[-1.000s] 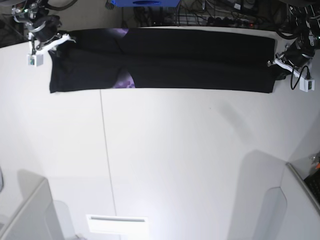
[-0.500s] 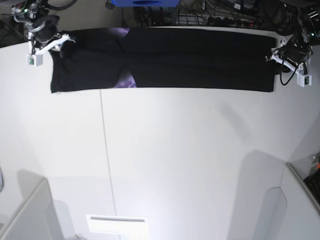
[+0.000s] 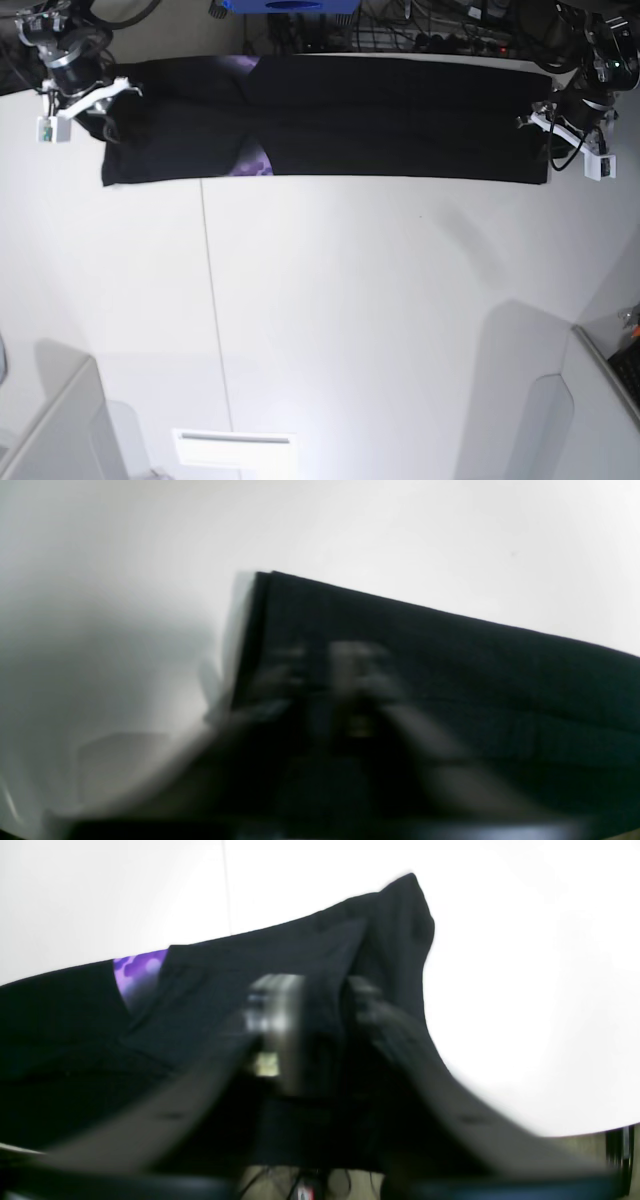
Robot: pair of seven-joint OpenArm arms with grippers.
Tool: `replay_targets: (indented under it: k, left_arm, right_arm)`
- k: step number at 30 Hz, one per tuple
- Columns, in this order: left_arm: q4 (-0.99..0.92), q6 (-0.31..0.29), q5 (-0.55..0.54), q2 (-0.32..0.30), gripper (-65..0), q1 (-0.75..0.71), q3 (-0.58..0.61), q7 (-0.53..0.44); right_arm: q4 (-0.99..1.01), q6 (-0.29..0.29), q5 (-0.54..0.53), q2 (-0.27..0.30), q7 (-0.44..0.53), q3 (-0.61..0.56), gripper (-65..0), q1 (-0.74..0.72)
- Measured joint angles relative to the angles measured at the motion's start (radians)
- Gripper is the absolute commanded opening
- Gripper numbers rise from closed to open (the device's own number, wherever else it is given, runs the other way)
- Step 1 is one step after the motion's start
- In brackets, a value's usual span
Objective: Fold the T-shirt properly
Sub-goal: 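Lay the folded hem down and hold both grippers at the strip ends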
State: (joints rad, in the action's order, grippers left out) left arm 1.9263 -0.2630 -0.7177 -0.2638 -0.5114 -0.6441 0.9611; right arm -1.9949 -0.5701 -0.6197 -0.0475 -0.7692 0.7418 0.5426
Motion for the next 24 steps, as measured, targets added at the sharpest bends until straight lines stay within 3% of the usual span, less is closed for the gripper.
replay_targets:
  k: [4,7,15,20,24]
  left_arm:
    - [-0.022,0.0,0.006,0.011,-65.0,0.023,-0.002,-0.005]
    - [-0.088,0.0,0.009,0.013,-65.0,0.032,0.0,-0.008]
    - [-0.24,0.0,0.007,0.011,-65.0,0.051,0.0,-0.009]
    - [-0.266,0.0,0.007,0.011,-65.0,0.063,0.0,-0.01]
    - [-0.28,0.0,0.006,-0.008,-65.0,0.064,0.006,-0.011]
  right_arm:
    - [0.039,-0.005,0.006,0.004,-0.121,0.0,-65.0,-0.091]
    - [0.092,-0.006,0.01,0.03,-0.159,0.0,-65.0,-0.117]
    - [0.304,-0.006,0.074,0.077,-0.128,0.003,-65.0,-0.166]
    - [0.37,-0.007,0.128,0.075,-0.045,0.003,-65.0,-0.182]
    - [0.373,-0.007,0.135,0.075,-0.038,0.003,-65.0,-0.182]
